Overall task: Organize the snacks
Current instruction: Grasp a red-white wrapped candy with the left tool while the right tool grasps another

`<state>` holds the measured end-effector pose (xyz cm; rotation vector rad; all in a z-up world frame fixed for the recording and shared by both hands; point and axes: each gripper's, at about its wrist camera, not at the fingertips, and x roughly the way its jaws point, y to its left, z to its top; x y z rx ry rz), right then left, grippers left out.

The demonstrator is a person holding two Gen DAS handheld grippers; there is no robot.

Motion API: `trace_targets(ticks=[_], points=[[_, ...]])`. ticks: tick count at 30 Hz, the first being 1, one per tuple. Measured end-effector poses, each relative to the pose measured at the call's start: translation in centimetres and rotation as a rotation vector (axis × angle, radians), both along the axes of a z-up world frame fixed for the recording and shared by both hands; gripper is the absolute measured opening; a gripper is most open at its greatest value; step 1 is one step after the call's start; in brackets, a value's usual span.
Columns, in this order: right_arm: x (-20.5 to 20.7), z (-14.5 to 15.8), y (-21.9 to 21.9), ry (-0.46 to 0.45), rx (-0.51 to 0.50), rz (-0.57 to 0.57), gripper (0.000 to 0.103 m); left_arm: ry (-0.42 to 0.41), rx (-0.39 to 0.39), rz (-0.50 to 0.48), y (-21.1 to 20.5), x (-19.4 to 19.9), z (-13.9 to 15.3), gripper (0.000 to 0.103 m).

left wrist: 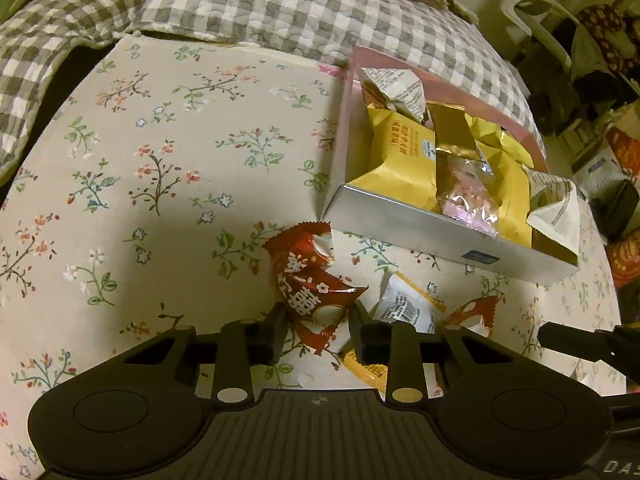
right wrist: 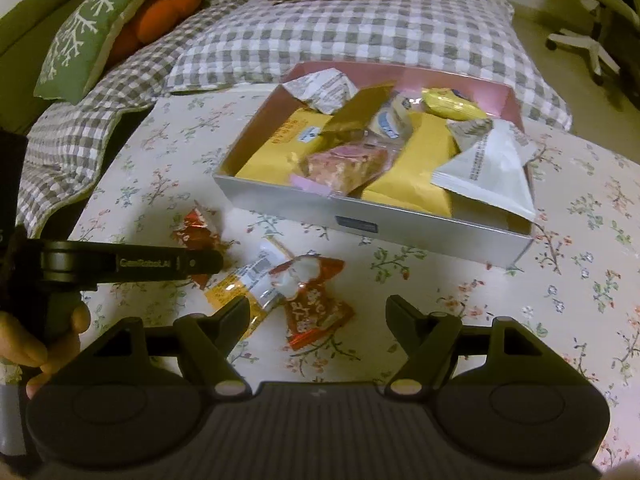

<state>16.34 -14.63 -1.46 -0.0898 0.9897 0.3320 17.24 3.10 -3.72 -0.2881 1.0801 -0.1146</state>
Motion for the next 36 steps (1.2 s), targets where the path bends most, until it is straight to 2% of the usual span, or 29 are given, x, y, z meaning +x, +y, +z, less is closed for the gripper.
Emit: trace_targets(ticks=[7, 15, 16, 23, 24, 25, 26, 27, 36], points=[[0.4, -0.5, 0.1, 0.016, -0.012, -0.006, 0.072, 0.002, -0.039, 0.016, 1.0, 0.0, 0.3, 0.026], [0.8, -1.4, 0.6, 0.026, 0.017, 0.011, 0.069, 0.011, -0.039, 0.016, 1.4, -0.1, 0.5, 0.024], [1.0, -1.8, 0.9, 0.022, 0.007, 0.02, 0.066, 0.01, -0.041, 0.015, 1.4, -0.2, 0.5, 0.024], [1.8, -3.6, 2.6, 0.0, -0.066, 0.067, 0.062, 0.003, -0.034, 0.018, 1.8, -0.4, 0.8, 0.024], [1.7, -3.6, 2.7, -0.009, -0.072, 0.08, 0.059, 0.003, -0.032, 0.021, 1.9, -0.4, 0.8, 0.024], [1.7, -3.5, 2.8, -0.009, -0.068, 0.09, 0.048, 0.001, -0.03, 0.023, 2.1, -0.4, 0.8, 0.024], [1.8, -3.3, 2.8, 0.003, -0.047, 0.094, 0.032, -0.001, -0.028, 0.024, 2.1, -0.4, 0.9, 0.024], [1.9, -3.0, 2.7, 0.015, -0.029, 0.088, 0.026, -0.003, -0.027, 0.023, 2.2, -0.5, 0.9, 0.024], [1.3, -1.7, 3.1, 0.029, -0.005, 0.081, 0.023, -0.031, -0.042, 0.015, 2.2, -0.8, 2.1, 0.024]])
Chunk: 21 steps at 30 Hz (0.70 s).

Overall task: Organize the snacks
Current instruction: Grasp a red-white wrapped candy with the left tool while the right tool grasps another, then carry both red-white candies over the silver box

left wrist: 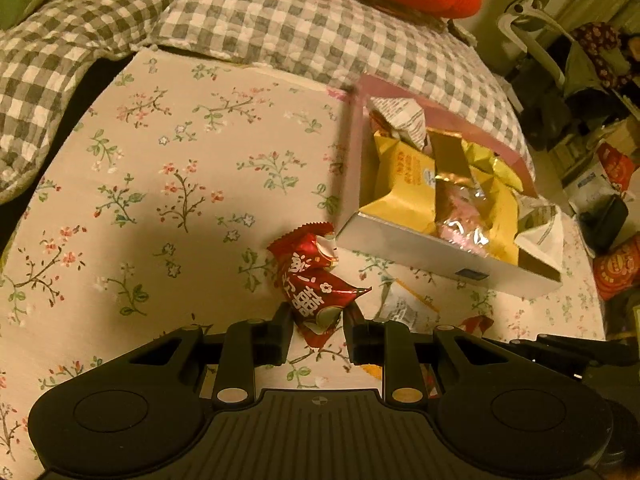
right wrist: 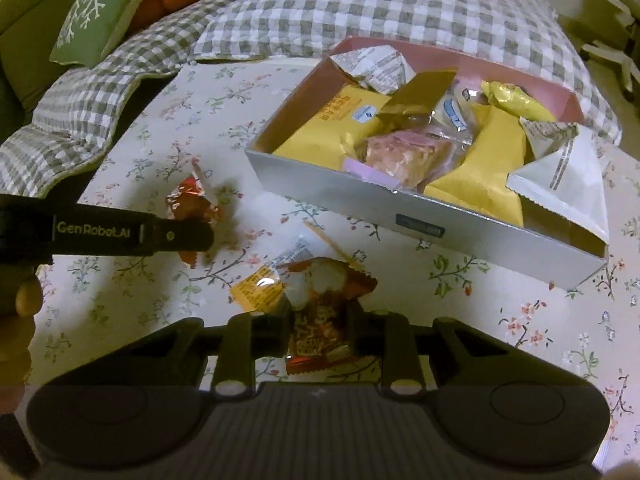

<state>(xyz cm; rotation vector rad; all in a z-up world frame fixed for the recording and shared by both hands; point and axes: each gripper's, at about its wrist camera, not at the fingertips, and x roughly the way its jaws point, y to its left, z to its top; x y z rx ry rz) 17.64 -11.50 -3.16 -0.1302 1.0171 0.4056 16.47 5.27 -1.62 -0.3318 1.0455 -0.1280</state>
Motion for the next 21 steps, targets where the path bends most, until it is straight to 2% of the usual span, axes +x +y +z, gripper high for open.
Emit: trace_targets(ticks=[13, 21], points=[[0.1, 3.9, -1.6, -0.081, 0.113, -0.026, 0.022, -0.097, 0.039, -0.012, -0.7, 0.4, 2.4, 0.024], [0.8, 5.7, -4.2, -0.136, 0.191, -0.096, 0.022, -0.159, 0.065, -0.016, -1.5, 1.2, 3.5, 0.024]])
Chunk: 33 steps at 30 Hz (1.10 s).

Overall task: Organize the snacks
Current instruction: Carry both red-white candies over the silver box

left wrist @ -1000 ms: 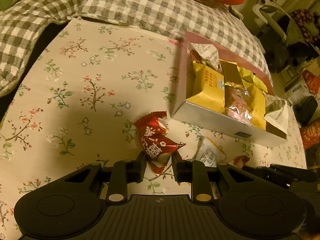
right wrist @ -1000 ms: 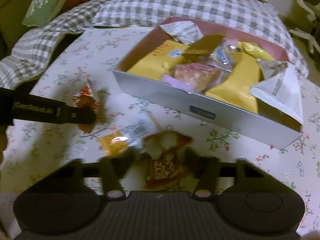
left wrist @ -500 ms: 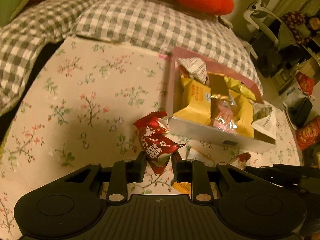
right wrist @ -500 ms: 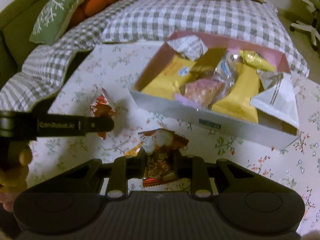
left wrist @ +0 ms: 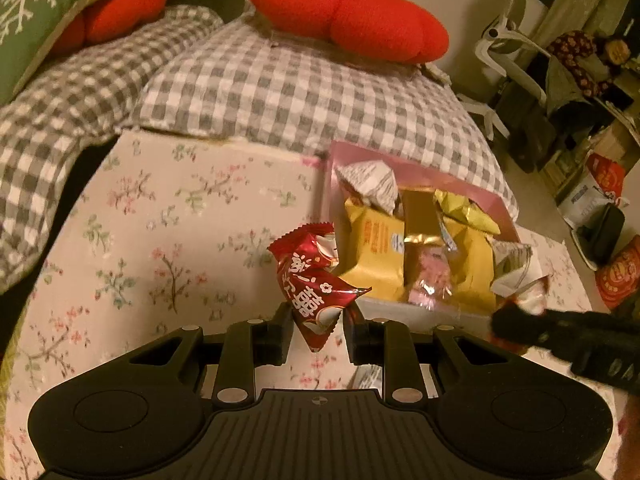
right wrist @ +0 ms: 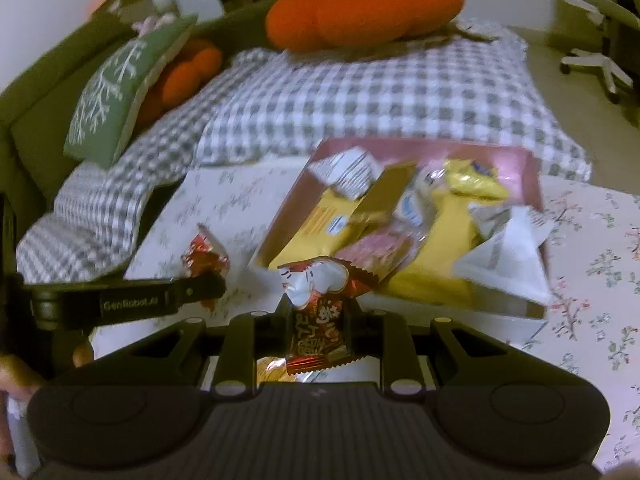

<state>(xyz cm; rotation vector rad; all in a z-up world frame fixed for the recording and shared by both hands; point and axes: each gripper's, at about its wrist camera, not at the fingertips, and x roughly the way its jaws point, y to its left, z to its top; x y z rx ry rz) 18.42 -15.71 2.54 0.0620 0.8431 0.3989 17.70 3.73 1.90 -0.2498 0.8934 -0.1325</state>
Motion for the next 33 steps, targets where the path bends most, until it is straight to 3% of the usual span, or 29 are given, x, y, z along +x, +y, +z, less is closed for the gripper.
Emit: trace_targets(ticks=[11, 20, 33], points=[[1.5, 0.9, -7.1, -0.036, 0.109, -0.219, 0.021, -0.05, -0.007, -0.059, -2.0, 2.2, 0.5, 0.024], [3.4, 0.4, -9.1, -0.026, 0.16, -0.286, 0.022, -0.09, -0.011, -0.141, -5.6, 4.5, 1.3, 0.024], [7.9, 0.4, -10.8, -0.054, 0.261, -0.344, 0.022, -0.113, -0.182, -0.277, -11.4, 10.4, 0.2, 0.024]])
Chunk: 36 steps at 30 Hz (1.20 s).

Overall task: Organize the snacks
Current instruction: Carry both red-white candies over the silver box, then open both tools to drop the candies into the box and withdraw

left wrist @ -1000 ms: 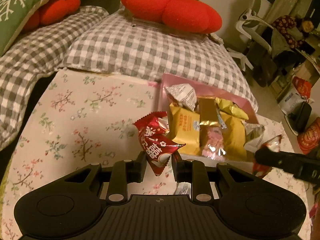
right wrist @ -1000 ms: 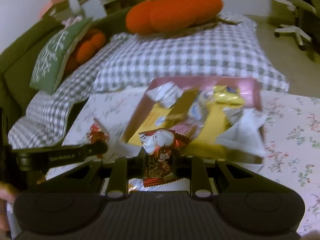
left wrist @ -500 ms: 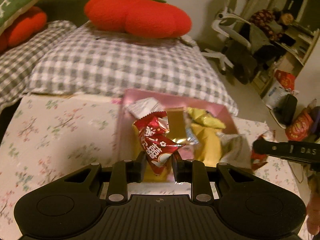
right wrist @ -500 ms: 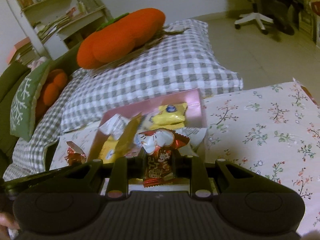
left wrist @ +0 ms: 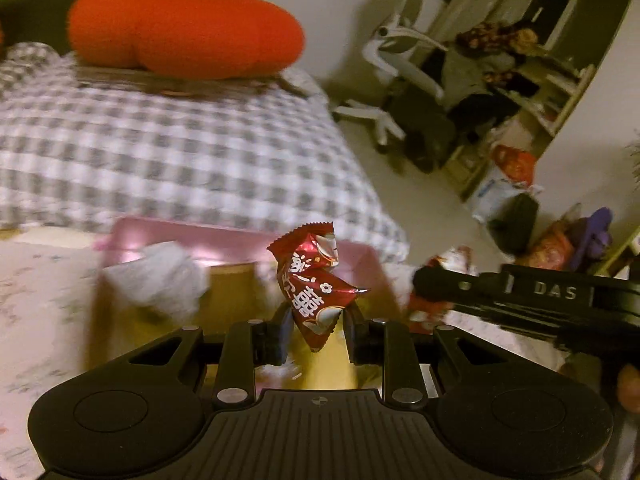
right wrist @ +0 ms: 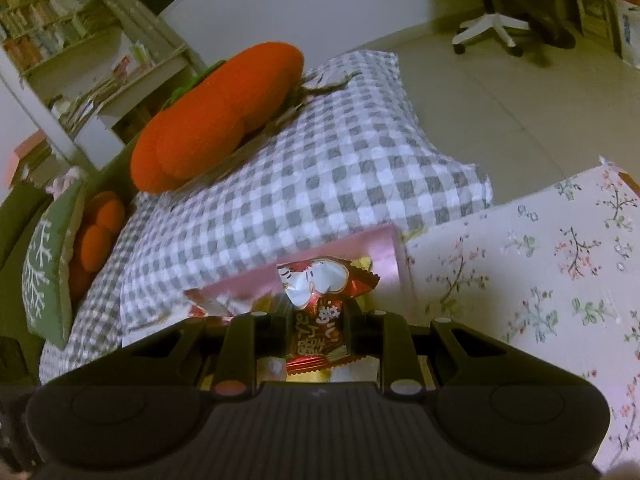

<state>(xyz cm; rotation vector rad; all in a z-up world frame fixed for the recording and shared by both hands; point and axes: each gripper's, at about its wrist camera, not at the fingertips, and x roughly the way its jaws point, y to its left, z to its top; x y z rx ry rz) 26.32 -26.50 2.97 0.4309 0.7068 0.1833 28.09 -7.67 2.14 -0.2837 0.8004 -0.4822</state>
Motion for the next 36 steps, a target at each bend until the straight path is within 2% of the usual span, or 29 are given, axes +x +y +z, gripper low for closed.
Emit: trace_targets(ticks=[1, 3, 8, 12, 17, 21, 23, 30, 32, 36], points=[[0.3, 0.0, -0.1, -0.013, 0.003, -0.004, 0.022, -0.006, -0.013, -0.014, -0.4, 0.3, -0.2, 0.024], [0.7, -0.2, -0.2, -0.028, 0.004, -0.008, 0.022, -0.031, 0.016, -0.022, -1.1, 0.7, -0.5, 0.024], [2.1, -0.8, 1.0, -0.048, -0.093, -0.007, 0.022, -0.054, 0.044, -0.039, -1.4, 1.8, -1.7, 0.024], [3.2, -2.0, 1.6, -0.039, -0.089, -0.008, 0.022, -0.023, 0.068, -0.048, -1.4, 2.3, -2.9, 0.024], [4.2, -3.8, 2.3, -0.021, -0.107, -0.024, 0.023, -0.039, 0.083, -0.032, -1.3, 2.5, -3.4, 0.027], [3.7, -3.6, 2.0, -0.056, -0.11, -0.081, 0.027, -0.08, 0.088, -0.012, -0.7, 2.2, -2.9, 0.033], [3.3, -3.0, 2.0, -0.083, -0.12, -0.086, 0.034, -0.077, 0.074, -0.004, -0.3, 2.3, -2.6, 0.033], [2.1, -0.8, 1.3, -0.089, -0.085, -0.108, 0.034, -0.065, 0.053, 0.026, 0.9, 1.9, -1.0, 0.033], [1.8, -0.4, 1.3, -0.063, -0.081, -0.102, 0.034, -0.055, 0.036, 0.038, 1.3, 1.7, -0.2, 0.033], [1.5, -0.4, 1.7, 0.023, -0.12, -0.124, 0.034, -0.044, 0.05, 0.074, 2.0, 1.1, 1.1, 0.041]])
